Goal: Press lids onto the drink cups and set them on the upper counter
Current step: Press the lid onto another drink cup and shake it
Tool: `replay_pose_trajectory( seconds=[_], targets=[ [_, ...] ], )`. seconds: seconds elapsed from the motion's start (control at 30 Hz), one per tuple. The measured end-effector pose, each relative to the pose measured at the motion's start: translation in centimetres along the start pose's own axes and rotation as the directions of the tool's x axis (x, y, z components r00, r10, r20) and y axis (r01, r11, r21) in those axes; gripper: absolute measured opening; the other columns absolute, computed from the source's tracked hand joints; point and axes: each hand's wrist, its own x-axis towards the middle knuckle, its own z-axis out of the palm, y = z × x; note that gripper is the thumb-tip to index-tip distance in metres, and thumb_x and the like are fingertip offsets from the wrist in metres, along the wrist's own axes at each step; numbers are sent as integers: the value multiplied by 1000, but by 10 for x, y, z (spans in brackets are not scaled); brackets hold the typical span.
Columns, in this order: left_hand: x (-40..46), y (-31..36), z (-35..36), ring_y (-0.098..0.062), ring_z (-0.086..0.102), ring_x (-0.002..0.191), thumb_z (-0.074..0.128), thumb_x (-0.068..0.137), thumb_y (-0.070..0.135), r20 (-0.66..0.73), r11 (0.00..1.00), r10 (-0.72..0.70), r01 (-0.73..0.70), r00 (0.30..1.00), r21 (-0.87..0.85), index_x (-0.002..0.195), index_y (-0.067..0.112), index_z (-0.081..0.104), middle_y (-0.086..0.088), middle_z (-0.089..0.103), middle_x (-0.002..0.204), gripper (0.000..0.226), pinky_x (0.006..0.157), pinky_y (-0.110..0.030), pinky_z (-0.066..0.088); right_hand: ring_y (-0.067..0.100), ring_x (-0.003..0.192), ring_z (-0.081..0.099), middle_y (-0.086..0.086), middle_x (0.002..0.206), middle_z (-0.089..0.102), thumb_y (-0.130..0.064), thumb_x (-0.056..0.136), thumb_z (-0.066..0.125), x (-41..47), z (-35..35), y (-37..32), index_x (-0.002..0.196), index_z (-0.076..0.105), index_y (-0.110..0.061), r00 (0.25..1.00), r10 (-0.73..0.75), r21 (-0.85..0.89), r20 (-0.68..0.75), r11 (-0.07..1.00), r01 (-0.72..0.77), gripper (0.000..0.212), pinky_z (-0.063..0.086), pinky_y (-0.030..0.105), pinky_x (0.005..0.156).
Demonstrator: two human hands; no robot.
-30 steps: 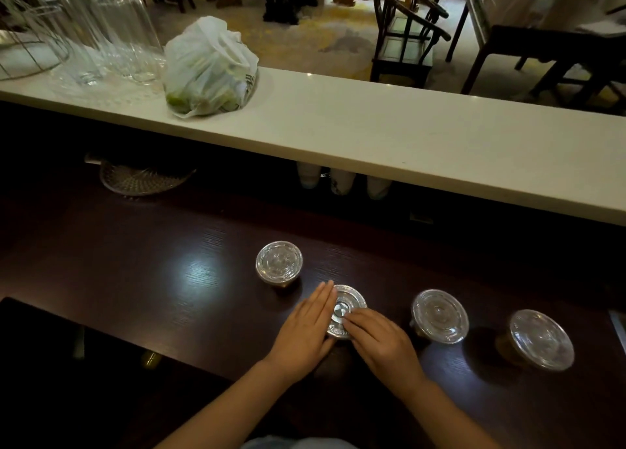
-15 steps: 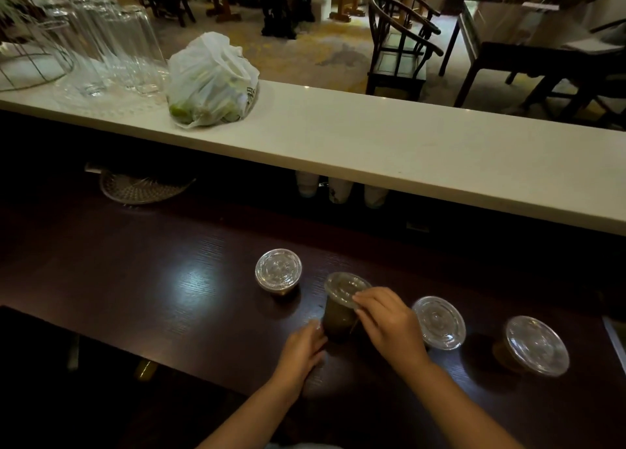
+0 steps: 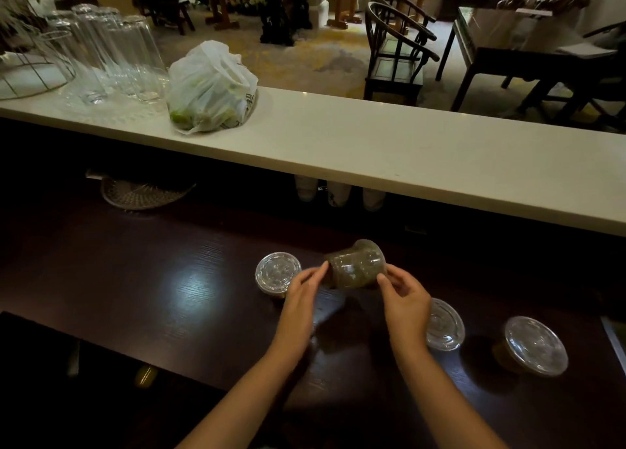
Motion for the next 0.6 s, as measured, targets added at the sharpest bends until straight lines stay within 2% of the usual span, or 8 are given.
replay_pose_trajectory(
  seconds=[0.07, 0.1, 0.2, 0.3, 0.37, 0.47, 0.6],
  targets=[
    [7, 6, -7, 16, 37, 118, 37, 94, 30, 69, 973, 140, -150, 988, 177, 124, 25, 47, 6, 43, 131, 32, 99, -3, 25, 13, 82, 66, 11, 92, 69, 2, 84, 61, -2, 3, 0, 95, 65, -16, 976, 220, 204, 3, 955, -216, 20, 56, 21, 69],
    [12, 7, -12, 14, 32, 124, 36, 91, 37, 133, 937, 192, -222, 972, 270, 127, 25, 46, 9, 41, 135, 39, 101, -2, 21, 16, 81, 65, 11, 91, 67, 3, 86, 59, -4, 5, -1, 98, 64, -10, 947, 320, 298, 30, 901, -314, 19, 57, 21, 64],
    [24, 14, -29, 1, 17, 139, 32, 90, 40, 375, 752, 273, -440, 886, 491, 137, 21, 38, 10, 31, 147, 51, 112, -14, 12, 21, 80, 63, 13, 87, 65, 5, 89, 51, -12, 7, -8, 107, 57, 0, 862, 481, 449, 161, 742, -498, 19, 57, 24, 60],
    [33, 33, -44, -2, 11, 142, 29, 93, 41, 582, 471, 252, -624, 773, 624, 143, 23, 30, 10, 21, 151, 53, 115, -30, 11, 25, 78, 64, 15, 86, 65, 4, 90, 49, -17, 6, -8, 96, 58, -1, 754, 583, 496, 302, 580, -647, 13, 57, 28, 58],
    [36, 47, -52, -3, 7, 142, 27, 92, 45, 693, 291, 181, -711, 698, 640, 144, 25, 25, 10, 17, 152, 56, 114, -30, 6, 24, 70, 69, 16, 81, 69, 4, 90, 48, -20, 6, -3, 94, 60, -1, 687, 618, 489, 382, 496, -718, 13, 59, 29, 54],
    [37, 53, -62, -8, 12, 141, 30, 93, 46, 791, 107, 114, -799, 601, 592, 145, 23, 25, 2, 23, 153, 57, 113, -35, 7, 21, 64, 71, 14, 71, 72, 4, 89, 47, -28, 7, 8, 87, 61, 0, 625, 633, 465, 457, 429, -774, 15, 57, 29, 51],
    [32, 42, -71, -15, 23, 140, 35, 93, 48, 860, -31, 27, -859, 510, 511, 144, 20, 27, -3, 30, 151, 59, 112, -42, 15, 21, 61, 70, 14, 68, 71, 5, 89, 46, -43, 3, 24, 83, 60, 0, 567, 665, 426, 486, 386, -818, 15, 57, 29, 51]
  ],
)
